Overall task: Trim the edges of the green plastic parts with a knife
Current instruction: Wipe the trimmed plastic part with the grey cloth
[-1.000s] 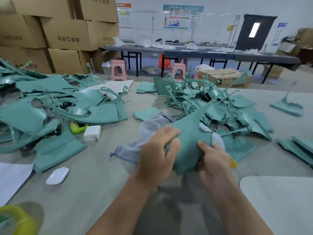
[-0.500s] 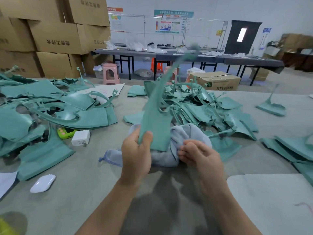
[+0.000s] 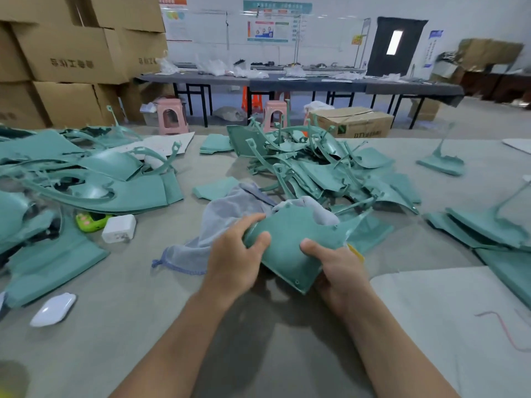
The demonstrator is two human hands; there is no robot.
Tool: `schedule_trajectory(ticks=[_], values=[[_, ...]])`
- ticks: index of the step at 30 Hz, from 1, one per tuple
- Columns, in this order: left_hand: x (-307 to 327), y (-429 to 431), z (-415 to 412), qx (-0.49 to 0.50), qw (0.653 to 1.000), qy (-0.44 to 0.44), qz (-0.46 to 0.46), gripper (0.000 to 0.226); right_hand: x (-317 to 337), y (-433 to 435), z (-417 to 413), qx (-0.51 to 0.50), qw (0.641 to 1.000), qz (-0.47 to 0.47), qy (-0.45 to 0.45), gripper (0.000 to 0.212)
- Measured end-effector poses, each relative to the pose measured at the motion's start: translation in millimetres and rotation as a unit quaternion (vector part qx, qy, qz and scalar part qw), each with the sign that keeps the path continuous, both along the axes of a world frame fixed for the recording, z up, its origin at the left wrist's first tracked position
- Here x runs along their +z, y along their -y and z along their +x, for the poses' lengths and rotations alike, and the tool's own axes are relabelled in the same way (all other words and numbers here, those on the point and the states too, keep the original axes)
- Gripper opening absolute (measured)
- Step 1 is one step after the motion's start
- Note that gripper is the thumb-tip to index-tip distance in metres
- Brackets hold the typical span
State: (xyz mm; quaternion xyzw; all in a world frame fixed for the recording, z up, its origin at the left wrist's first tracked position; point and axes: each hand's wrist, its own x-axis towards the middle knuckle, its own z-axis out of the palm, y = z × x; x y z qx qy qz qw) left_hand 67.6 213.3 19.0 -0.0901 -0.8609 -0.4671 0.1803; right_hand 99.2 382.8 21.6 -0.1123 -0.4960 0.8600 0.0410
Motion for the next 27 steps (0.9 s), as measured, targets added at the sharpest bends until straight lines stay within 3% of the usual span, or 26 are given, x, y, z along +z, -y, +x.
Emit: schedule_trajectory(ticks=[3,5,7,10,15,19,21,23,25,27], values=[[-1,10,-6,0.009,0.998,0.018,0.061,0.011,-1,6,4,-0.026,0.997,0.065,-0.04,0.042],[0,8,-6,-0.007,0.995,0.012,0.102,0.028,0,11,10,-0.047,0.993,0.088,-0.07,0.05],[3,4,-1,-0.012,0.994,-0.002,0.11,0.041,-1,14,21,-0.071,0.985,0.117,-0.101,0.042],[11,-3,11,-0.032,0.993,-0.031,0.108,0.04,-6,16,46,-0.116,0.979,0.116,-0.123,0.029],[33,-35,42,-0.089,0.986,-0.08,0.114,0.042,-2,-8,96,-0.109,0.986,0.06,-0.109,0.034],[54,-80,70,-0.196,0.976,-0.033,0.088,0.048,19,-62,141,-0.1,0.988,0.019,-0.116,0.043],[69,-112,87,-0.297,0.95,0.041,0.083,0.037,28,-92,169,-0.124,0.986,0.017,-0.112,0.051],[79,-149,109,-0.425,0.881,0.164,0.132,0.011,32,-120,202,-0.159,0.982,0.02,-0.101,0.045],[80,-186,136,-0.501,0.807,0.271,0.154,0.024,28,-146,238,-0.223,0.972,0.015,-0.068,0.039],[70,-222,166,-0.537,0.777,0.306,0.12,0.032,19,-168,278,-0.316,0.948,0.027,-0.019,0.037]])
